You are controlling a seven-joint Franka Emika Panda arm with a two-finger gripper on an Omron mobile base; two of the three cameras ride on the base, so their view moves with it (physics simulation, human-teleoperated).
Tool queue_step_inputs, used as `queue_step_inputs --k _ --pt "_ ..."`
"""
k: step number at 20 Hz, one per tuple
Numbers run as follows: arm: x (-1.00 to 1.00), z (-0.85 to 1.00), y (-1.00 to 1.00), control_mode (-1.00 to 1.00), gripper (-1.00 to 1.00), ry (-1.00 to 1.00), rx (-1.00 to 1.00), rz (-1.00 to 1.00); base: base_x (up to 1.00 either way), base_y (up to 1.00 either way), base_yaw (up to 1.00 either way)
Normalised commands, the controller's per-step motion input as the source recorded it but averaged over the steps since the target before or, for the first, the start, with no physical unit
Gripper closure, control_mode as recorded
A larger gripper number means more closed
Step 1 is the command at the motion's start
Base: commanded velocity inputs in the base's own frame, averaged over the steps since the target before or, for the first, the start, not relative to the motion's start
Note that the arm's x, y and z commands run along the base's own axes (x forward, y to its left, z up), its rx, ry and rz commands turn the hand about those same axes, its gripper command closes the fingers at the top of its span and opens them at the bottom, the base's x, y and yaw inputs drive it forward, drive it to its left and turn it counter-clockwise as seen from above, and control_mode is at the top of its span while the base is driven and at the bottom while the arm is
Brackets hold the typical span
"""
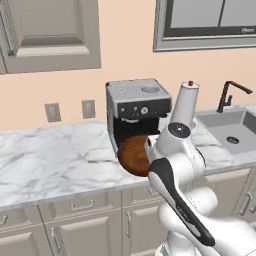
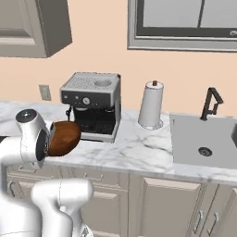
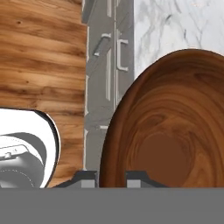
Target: Place the two vegetables and bowl onto the tray for setting up a vegetable dip station.
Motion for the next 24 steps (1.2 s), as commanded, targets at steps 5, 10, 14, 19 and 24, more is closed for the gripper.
queue_step_inputs --k 5,10,14,19,24 --pt "0.0 0.0 0.0 1.0 1.0 0.0 0.0 0.0 -0.04 -0.91 -0.15" --pt "0.0 0.0 0.0 1.0 1.0 0.0 0.0 0.0 0.0 -1.0 -0.16" --pt "0.0 0.0 0.0 1.0 1.0 0.0 0.0 0.0 0.0 -1.0 -0.01" --pt "0.0 0.0 0.0 1.0 1.0 0.0 0.0 0.0 0.02 -1.0 0.0" --pt "0.0 0.0 0.0 1.0 1.0 0.0 0.0 0.0 0.08 -1.0 0.0"
